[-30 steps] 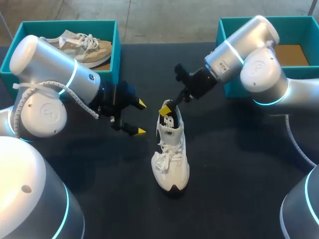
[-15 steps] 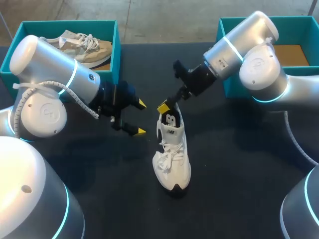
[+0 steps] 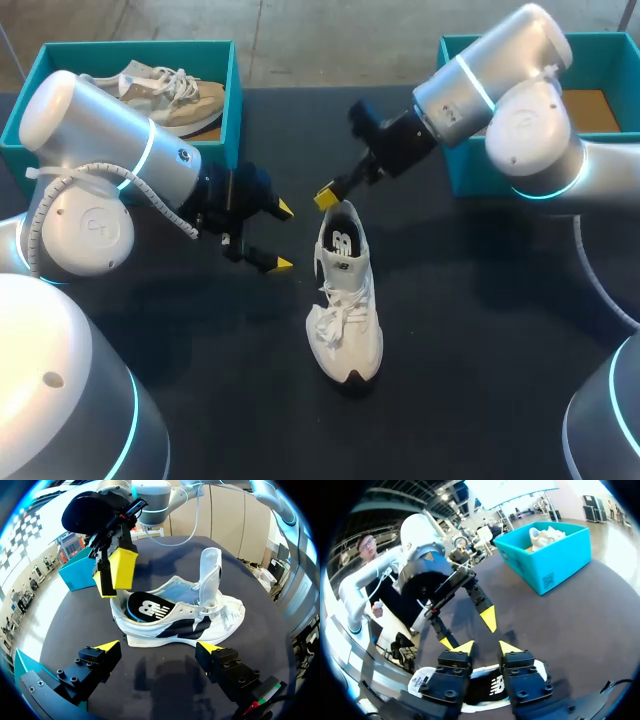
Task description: Take the shoe out of the shoebox, open the shoe tongue, remove and reinsert the insole, then place the shoe into the shoebox
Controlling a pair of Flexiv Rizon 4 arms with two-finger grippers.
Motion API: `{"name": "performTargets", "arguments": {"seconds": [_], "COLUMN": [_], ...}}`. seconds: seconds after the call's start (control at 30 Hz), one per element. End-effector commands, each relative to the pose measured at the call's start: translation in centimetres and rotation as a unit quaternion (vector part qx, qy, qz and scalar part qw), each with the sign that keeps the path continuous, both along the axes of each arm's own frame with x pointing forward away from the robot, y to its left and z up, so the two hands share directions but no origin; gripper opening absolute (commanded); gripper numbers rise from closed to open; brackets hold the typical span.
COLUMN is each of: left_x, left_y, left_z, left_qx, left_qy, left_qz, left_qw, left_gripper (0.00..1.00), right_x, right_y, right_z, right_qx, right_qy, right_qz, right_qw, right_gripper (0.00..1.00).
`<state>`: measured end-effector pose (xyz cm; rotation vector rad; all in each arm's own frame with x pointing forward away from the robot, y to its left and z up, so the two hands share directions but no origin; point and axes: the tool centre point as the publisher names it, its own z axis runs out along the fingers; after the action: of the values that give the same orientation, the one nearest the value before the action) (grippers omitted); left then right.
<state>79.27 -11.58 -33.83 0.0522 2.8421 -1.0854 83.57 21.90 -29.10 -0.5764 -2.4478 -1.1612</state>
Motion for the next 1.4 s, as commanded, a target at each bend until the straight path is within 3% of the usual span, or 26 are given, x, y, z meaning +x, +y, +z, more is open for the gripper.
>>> {"name": "performTargets", "arguments": {"seconds": [0.03,0.2,0.3,0.33,0.87,0.93,1.1,1.4], "left_x": [-0.1,-0.1,-0.1,-0.1,-0.1,-0.4,-0.5,0.4], "left_y": [0.0,0.0,0.0,0.0,0.0,-0.2,0.9,5.4], "left_z": [0.0,0.0,0.0,0.0,0.0,0.6,2.0,4.0], "left_qx": [0.001,0.001,0.001,0.001,0.001,0.012,0.044,0.049], "left_qy": [-0.001,-0.001,-0.001,-0.001,-0.001,-0.008,-0.011,-0.015], "left_qz": [0.001,0.001,0.001,0.001,0.001,-0.006,-0.003,0.029], "left_qw": [1.0,1.0,1.0,1.0,1.0,1.0,0.999,0.998], "left_gripper": [1.0,1.0,1.0,1.0,1.0,1.0,1.0,1.0], "right_x": [-0.5,0.0,0.0,0.0,0.0,-0.1,-0.5,-1.0], "right_y": [-0.3,-1.0,-1.8,-1.9,-1.8,-1.3,-1.1,-0.6], "right_z": [0.0,0.3,0.6,0.8,1.2,0.7,0.1,-0.5], "right_qx": [0.008,0.003,-0.032,-0.057,-0.057,-0.098,-0.139,-0.222], "right_qy": [-0.015,-0.015,0.0,0.009,0.014,0.032,0.035,0.052], "right_qz": [-0.029,-0.071,-0.123,-0.124,-0.124,-0.161,-0.225,-0.31], "right_qw": [0.999,0.997,0.992,0.991,0.991,0.982,0.964,0.923], "right_gripper": [0.0,0.0,0.0,0.0,0.0,0.0,0.0,0.0]}}
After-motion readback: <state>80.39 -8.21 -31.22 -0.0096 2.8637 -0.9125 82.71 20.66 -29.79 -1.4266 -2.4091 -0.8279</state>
